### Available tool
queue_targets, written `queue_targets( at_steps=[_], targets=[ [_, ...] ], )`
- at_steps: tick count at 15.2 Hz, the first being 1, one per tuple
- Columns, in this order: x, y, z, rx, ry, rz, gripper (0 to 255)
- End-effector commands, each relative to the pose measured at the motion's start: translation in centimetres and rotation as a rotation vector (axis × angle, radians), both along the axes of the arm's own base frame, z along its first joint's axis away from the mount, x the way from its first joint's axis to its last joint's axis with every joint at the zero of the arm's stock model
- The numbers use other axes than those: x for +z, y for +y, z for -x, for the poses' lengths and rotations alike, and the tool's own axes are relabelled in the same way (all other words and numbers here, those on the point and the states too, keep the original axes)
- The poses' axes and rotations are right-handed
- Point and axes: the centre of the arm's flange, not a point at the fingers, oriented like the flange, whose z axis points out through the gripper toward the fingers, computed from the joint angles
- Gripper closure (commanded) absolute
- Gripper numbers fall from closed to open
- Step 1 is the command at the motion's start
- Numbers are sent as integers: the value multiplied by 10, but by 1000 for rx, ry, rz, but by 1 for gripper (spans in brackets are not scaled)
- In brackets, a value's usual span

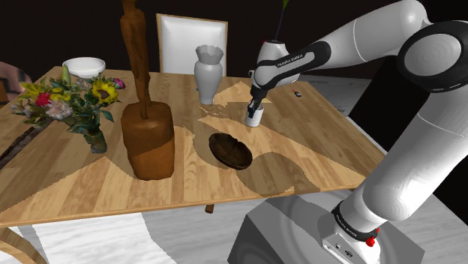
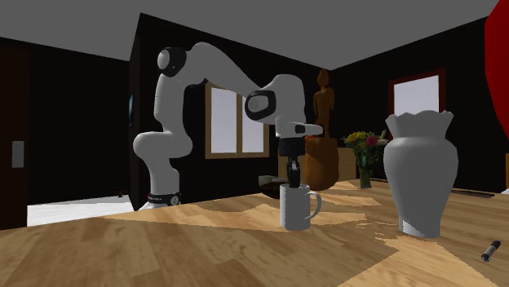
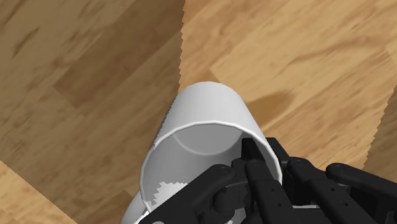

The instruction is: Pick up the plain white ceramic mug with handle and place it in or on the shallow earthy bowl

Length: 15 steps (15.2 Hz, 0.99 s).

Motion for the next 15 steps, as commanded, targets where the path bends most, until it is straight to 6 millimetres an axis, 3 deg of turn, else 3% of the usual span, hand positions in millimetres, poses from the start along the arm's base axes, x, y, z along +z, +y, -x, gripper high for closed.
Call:
queue_targets(
  at_steps=[1, 4, 15],
  targets=[
    [0, 0, 0, 0, 0, 0, 255],
    [0, 0, 0, 0, 0, 0, 255],
    [58, 0, 0, 0, 0, 0, 255]
  ],
)
